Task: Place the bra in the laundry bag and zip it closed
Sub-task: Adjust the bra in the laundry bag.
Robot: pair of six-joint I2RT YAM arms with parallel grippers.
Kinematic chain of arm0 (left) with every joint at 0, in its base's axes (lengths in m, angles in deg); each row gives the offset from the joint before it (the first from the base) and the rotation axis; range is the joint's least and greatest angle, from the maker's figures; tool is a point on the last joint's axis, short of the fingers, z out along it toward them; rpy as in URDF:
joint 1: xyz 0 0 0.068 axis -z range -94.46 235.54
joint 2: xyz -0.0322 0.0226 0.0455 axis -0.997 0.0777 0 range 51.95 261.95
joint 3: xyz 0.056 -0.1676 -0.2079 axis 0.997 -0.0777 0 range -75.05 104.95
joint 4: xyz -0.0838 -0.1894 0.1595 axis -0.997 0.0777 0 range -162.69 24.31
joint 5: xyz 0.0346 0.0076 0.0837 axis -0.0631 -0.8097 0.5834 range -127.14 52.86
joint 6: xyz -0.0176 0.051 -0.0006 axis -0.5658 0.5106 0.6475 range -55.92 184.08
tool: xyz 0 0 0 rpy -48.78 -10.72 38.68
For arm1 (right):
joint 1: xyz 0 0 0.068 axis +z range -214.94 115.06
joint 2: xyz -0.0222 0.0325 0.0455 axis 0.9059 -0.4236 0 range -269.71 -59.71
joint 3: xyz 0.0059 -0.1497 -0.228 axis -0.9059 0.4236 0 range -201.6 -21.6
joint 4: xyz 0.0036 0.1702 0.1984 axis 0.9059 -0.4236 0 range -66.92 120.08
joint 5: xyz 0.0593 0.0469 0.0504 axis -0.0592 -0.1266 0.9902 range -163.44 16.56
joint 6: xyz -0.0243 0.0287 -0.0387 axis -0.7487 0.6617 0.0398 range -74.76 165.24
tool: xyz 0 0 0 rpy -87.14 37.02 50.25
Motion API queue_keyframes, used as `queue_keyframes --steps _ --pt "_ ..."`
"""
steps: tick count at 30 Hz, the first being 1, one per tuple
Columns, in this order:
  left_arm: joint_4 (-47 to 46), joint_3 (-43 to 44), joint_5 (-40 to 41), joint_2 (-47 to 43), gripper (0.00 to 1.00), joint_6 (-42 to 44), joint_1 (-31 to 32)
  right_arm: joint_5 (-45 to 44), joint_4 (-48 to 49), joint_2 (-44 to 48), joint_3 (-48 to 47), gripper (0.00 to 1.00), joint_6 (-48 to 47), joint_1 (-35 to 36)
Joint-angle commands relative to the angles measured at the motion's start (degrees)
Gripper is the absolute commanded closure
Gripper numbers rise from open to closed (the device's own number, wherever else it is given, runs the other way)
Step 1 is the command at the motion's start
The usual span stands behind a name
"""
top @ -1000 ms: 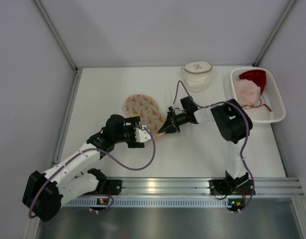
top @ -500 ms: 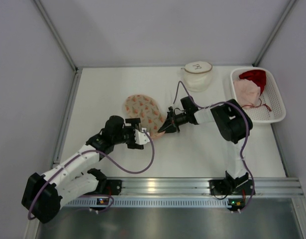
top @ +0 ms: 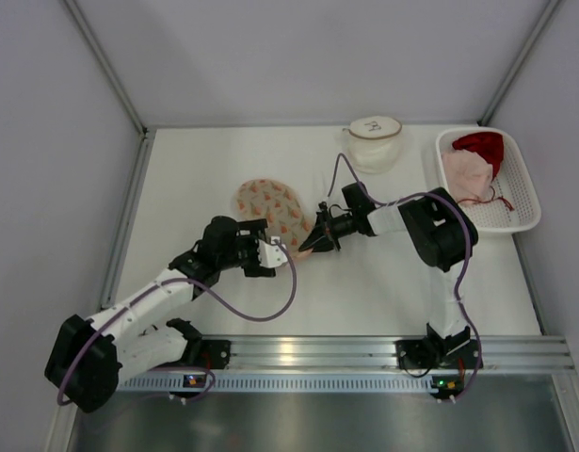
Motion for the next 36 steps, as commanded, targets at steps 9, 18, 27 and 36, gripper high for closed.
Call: queue_keyframes --steps 9,18,27,36 --pt "-6.6 2.1 -4.9 5.2 0.09 0.8 -0.2 3.4 7.7 2.5 0.9 1.0 6.7 2.1" --pt "-16.0 0.5 -0.7 10.1 0.1 -0.2 0.3 5.7 27.0 2.0 4.6 1.0 21.8 5.0" --pt "-21.2 1.2 -2.4 10.0 0.1 -1.9 1.3 5.9 18.5 0.2 1.6 1.0 15.6 7.4" --pt "-22.3 -0.8 -2.6 11.9 0.09 -0.2 5.9 5.6 41.7 -1.8 2.5 1.0 33.2 8.1"
